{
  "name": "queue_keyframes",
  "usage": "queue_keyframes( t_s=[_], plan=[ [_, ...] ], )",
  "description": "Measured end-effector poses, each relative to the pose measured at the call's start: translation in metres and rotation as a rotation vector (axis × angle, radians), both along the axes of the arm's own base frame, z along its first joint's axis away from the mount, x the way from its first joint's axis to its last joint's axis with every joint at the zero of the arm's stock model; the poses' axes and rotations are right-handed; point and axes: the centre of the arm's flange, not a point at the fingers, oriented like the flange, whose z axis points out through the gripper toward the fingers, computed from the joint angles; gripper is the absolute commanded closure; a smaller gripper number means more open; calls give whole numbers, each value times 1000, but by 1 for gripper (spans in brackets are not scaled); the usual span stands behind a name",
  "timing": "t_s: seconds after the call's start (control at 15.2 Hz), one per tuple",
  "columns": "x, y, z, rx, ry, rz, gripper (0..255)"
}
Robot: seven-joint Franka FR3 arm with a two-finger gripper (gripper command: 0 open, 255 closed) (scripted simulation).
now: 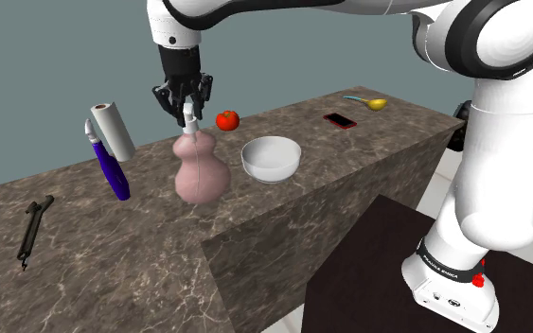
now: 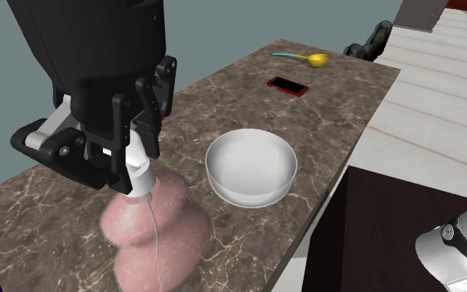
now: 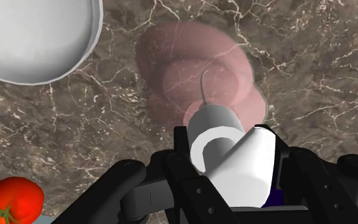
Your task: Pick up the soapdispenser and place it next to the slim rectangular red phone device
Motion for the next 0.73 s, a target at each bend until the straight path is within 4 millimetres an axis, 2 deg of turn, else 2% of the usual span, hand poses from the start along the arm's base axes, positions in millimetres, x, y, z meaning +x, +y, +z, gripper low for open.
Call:
queue_keyframes(
  t_s=[0.73],
  plan=[
    [-1, 0, 51, 0, 1, 0, 255]
  ],
)
